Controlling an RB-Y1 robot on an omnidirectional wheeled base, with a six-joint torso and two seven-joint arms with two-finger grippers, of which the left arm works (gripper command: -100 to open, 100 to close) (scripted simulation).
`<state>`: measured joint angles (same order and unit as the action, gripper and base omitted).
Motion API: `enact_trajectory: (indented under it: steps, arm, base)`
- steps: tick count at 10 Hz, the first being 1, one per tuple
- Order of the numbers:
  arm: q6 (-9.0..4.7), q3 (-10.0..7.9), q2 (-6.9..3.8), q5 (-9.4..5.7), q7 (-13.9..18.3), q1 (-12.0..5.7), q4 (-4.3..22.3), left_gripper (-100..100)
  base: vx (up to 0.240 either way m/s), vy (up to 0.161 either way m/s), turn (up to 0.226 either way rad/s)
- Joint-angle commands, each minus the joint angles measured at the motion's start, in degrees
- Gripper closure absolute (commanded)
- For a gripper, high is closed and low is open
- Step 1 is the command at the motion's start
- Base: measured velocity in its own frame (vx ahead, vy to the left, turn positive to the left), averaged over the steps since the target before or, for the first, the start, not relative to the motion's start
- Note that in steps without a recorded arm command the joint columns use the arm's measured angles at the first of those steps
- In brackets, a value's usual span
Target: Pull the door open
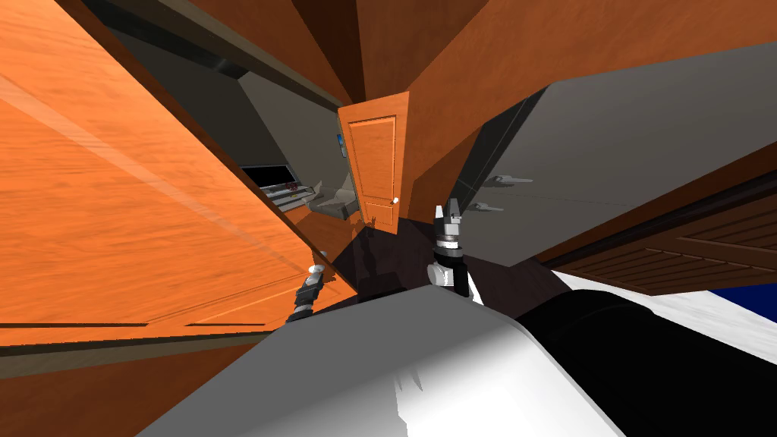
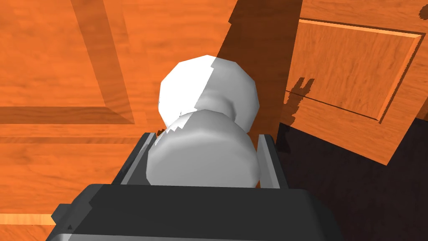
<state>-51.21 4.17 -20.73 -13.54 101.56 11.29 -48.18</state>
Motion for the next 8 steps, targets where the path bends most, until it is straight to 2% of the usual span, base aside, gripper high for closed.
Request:
enact_trajectory:
  steps: [1, 2, 3, 4, 8]
  arm:
    - [0.00, 0.00, 0.00, 0.00, 0.0, 0.00, 0.0, 100]
    - [-1.35, 0.79, -0.79, 0.62, 1.2, 0.85, 0.3, 100]
    - [-1.72, 0.96, -1.01, 0.76, 1.5, 1.04, 0.4, 100]
    - [-2.95, 1.51, -1.75, 1.24, 2.4, 1.65, 0.6, 100]
    - [-6.37, 3.05, -3.80, 2.57, 5.0, 3.34, 1.1, 100]
  base:
    - [-0.097, 0.004, -0.016]
    - [-0.155, 0.024, -0.105]
    - [-0.205, 0.045, -0.120]
    - [-0.204, 0.052, -0.145]
    - [-0.212, 0.053, -0.118]
